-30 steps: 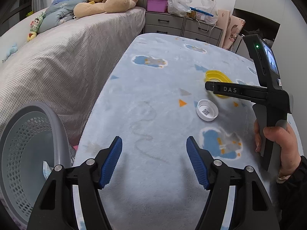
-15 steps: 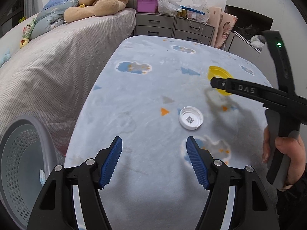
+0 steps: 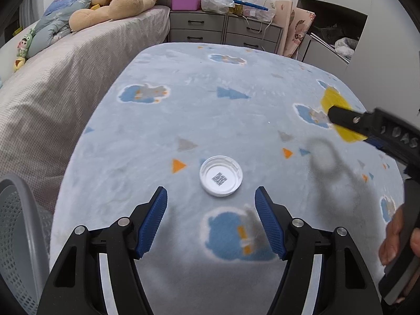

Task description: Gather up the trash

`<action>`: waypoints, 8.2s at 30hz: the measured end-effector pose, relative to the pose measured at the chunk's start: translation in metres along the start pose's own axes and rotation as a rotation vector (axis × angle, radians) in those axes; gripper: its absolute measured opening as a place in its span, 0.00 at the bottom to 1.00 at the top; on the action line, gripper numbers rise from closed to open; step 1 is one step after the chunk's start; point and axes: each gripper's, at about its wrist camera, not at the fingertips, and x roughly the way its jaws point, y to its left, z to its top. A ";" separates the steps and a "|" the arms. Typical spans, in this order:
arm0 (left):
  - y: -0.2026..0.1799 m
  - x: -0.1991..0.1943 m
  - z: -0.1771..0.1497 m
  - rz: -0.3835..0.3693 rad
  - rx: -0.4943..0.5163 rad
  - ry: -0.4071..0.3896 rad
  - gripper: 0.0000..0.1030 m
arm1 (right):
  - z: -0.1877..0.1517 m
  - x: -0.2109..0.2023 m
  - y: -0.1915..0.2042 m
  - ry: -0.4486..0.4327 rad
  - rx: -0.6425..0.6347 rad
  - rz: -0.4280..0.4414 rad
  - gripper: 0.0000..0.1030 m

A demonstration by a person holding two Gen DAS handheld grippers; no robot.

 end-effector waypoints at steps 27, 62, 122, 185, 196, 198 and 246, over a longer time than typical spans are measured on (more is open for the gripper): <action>-0.017 0.018 -0.003 0.075 0.062 -0.009 0.38 | 0.008 -0.018 -0.002 -0.051 0.020 0.036 0.65; 0.132 -0.153 -0.064 0.243 -0.101 -0.210 0.38 | -0.022 -0.055 0.164 -0.058 -0.244 0.197 0.65; 0.316 -0.185 -0.107 0.325 -0.197 -0.219 0.38 | -0.128 -0.039 0.364 0.113 -0.388 0.416 0.65; 0.341 -0.159 -0.117 0.324 -0.280 -0.184 0.79 | -0.156 -0.016 0.382 0.163 -0.465 0.328 0.78; 0.342 -0.159 -0.117 0.329 -0.297 -0.177 0.81 | -0.157 -0.016 0.381 0.163 -0.467 0.327 0.80; 0.343 -0.159 -0.117 0.328 -0.299 -0.174 0.81 | -0.156 -0.016 0.382 0.163 -0.469 0.325 0.80; 0.341 -0.164 -0.117 0.373 -0.308 -0.187 0.85 | -0.158 -0.015 0.385 0.160 -0.480 0.320 0.82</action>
